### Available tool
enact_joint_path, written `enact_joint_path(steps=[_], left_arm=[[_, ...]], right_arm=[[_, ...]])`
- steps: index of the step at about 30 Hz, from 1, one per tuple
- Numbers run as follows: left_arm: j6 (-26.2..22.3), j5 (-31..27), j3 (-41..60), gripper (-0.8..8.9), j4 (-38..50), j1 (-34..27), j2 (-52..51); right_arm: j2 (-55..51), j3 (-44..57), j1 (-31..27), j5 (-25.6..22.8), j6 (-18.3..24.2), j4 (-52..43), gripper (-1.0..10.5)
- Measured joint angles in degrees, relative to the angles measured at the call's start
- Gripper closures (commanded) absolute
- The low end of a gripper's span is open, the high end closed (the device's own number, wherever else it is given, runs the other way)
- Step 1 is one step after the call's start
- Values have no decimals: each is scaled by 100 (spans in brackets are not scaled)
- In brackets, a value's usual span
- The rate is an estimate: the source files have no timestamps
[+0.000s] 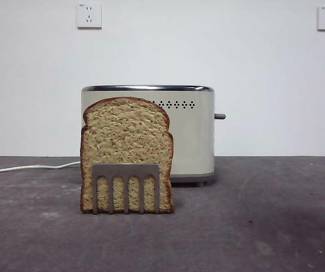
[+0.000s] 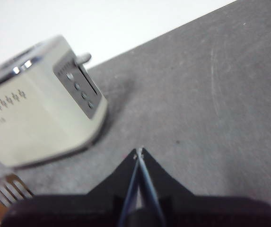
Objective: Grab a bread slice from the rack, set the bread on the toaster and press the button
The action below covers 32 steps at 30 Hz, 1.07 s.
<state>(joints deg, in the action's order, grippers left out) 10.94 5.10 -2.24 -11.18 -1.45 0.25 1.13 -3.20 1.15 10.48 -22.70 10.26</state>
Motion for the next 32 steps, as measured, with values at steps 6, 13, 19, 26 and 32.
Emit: enact_joint_path(steps=[6,13,19,26,32], left_arm=[[225,313,-680,822,4,0,55],[267,872,-1587,822,-350,0,586],[164,1600,-2494,822,-914,0,1307],[-404,2870,-3532,822,-1753,0,2096],[-1176,3571,-4391,822,-2835,0,2649]], right_arm=[[424,-662,0,2,-114,-11,958],[1438,-1759,0,586,-15,79,958],[2422,-2986,0,1333,577,1161,958],[3436,-4616,15,1788,1676,2944,958],[4144,-5851,175,1803,2518,4424,958]])
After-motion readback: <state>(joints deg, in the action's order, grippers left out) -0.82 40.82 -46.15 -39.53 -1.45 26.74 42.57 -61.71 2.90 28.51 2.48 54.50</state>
